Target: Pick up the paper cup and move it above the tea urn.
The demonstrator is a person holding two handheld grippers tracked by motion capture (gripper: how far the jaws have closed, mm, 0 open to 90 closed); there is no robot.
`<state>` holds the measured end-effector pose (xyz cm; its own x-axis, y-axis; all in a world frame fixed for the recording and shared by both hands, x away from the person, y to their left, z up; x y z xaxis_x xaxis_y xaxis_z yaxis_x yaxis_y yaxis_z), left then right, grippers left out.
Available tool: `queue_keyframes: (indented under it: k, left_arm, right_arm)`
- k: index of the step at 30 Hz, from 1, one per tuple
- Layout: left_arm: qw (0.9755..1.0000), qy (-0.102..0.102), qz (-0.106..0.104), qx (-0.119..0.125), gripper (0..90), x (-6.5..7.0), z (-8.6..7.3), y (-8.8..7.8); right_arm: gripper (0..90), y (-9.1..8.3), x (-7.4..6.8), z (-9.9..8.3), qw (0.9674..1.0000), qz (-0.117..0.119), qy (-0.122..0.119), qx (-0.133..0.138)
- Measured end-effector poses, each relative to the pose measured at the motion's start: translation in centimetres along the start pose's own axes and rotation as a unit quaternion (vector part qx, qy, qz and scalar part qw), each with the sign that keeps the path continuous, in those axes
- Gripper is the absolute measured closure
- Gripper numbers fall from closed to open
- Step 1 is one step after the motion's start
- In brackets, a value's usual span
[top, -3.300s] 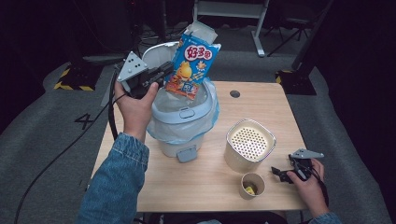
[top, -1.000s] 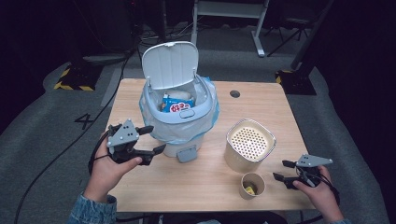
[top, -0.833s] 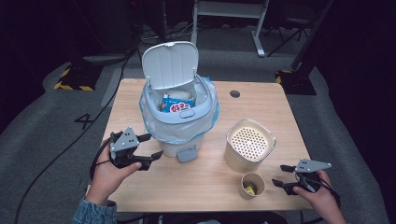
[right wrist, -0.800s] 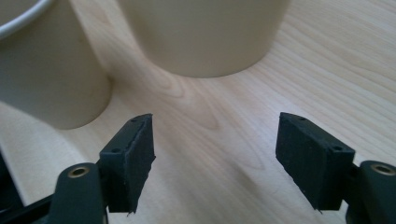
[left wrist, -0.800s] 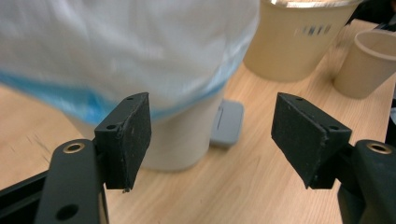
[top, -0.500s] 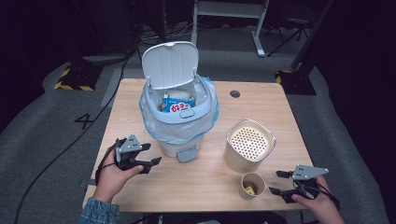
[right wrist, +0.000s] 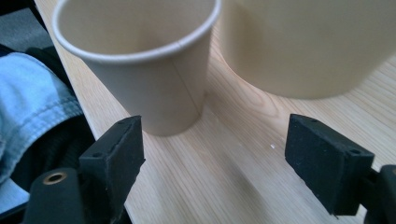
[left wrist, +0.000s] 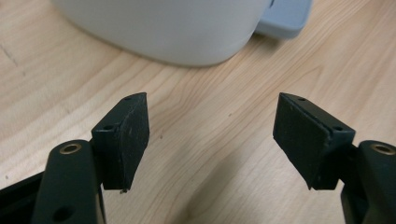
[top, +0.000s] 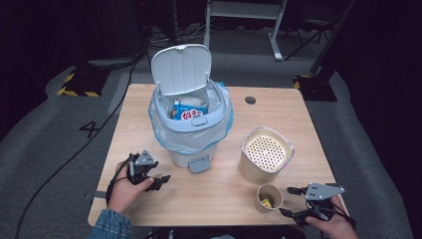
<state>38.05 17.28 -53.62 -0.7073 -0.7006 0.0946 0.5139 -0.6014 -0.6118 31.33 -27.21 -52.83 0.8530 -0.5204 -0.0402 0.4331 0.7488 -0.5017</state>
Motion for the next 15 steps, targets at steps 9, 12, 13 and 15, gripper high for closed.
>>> queue_keyframes:
  k: [9,12,13,15]
  left_arm:
    - [0.9992,0.001,0.029,-0.027,26.4,-0.8,-1.4,1.1]
    - [0.9994,0.006,0.029,-0.018,24.5,-0.9,-1.6,1.3]
    - [0.9995,0.008,0.029,-0.013,24.5,-1.0,-1.6,1.4]
    - [0.9995,0.009,0.029,-0.006,23.5,-1.1,-1.7,1.4]
  right_arm:
    - [19.2,1.7,-1.5,0.3,0.9990,0.032,0.011,0.028]
    - [20.0,2.3,-2.2,1.1,0.9980,0.039,0.007,0.049]
    - [20.0,2.3,-2.2,1.1,0.9980,0.039,0.007,0.049]
    - [20.2,2.8,-2.5,1.3,0.9977,0.039,0.007,0.054]
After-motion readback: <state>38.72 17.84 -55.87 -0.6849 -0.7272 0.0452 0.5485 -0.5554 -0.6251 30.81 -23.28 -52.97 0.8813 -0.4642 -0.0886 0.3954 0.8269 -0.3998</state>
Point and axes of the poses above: each handheld gripper's, and its own axes: y roughly forward along the jaws, z roughly out of its top, x roughly to its right, the point moved 8 cm from there along y, roughly forward along the jaws, and after that the axes turned 9 degrees about x, right-handed, at the moved point
